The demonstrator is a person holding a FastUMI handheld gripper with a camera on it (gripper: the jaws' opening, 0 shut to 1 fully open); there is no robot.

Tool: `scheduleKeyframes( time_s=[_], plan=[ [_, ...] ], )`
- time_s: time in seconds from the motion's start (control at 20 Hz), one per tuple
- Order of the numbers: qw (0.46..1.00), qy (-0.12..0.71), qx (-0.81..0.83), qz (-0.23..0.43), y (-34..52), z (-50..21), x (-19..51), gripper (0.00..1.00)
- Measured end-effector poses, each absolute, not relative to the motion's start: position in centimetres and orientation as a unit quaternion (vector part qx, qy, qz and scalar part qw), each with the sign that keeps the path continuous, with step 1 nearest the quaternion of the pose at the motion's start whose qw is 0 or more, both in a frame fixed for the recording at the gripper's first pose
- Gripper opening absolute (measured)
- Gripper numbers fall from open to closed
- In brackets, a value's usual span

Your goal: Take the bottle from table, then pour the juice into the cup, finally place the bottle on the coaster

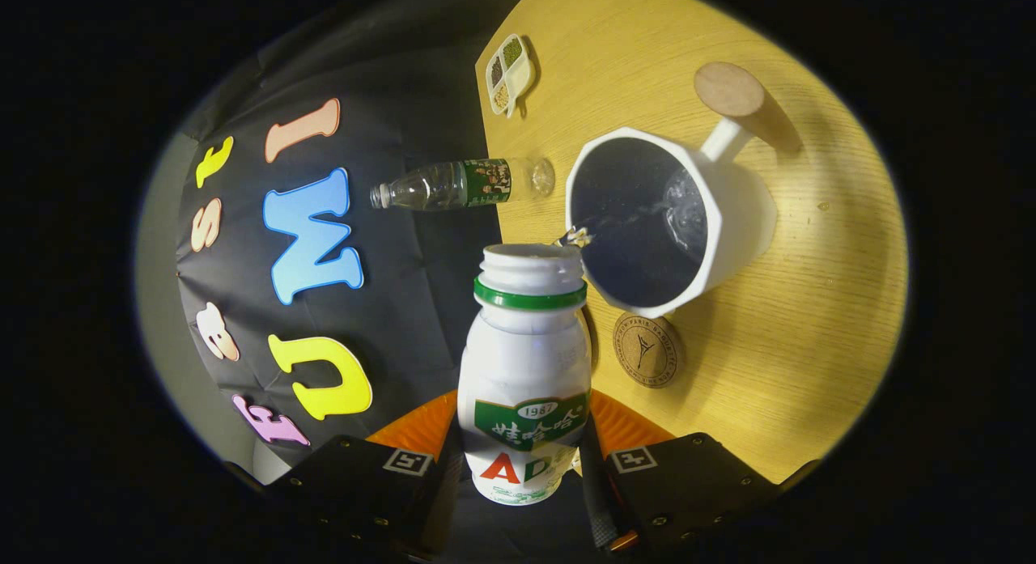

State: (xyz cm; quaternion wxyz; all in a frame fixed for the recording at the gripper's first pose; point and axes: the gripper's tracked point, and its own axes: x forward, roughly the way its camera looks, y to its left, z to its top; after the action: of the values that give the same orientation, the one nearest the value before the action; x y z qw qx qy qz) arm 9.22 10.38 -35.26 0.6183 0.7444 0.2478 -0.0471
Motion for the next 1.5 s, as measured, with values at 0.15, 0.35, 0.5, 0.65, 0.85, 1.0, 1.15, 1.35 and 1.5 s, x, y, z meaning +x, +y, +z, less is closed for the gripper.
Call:
scheduleKeyframes(
  time_s=[0.15,0.35,0.5,0.65,0.85,1.0,1.15,1.35,1.5],
  plan=[
    [0.614,0.246,0.749,-0.048,10.32,-35.33,9.15,0.65],
    [0.610,0.247,0.751,-0.051,10.21,-35.41,8.89,0.65],
    [0.610,0.245,0.752,-0.052,10.11,-35.33,8.80,0.65],
    [0.606,0.244,0.756,-0.049,9.98,-35.05,8.87,0.65],
    [0.603,0.241,0.759,-0.049,9.98,-34.76,9.06,0.65],
    [0.596,0.243,0.763,-0.057,10.15,-35.14,8.86,0.65],
    [0.585,0.239,0.773,-0.060,10.28,-34.90,8.83,0.65],
    [0.572,0.232,0.785,-0.059,10.12,-34.63,8.88,0.65],
    [0.571,0.230,0.786,-0.061,9.92,-34.62,9.09,0.65]
  ],
)
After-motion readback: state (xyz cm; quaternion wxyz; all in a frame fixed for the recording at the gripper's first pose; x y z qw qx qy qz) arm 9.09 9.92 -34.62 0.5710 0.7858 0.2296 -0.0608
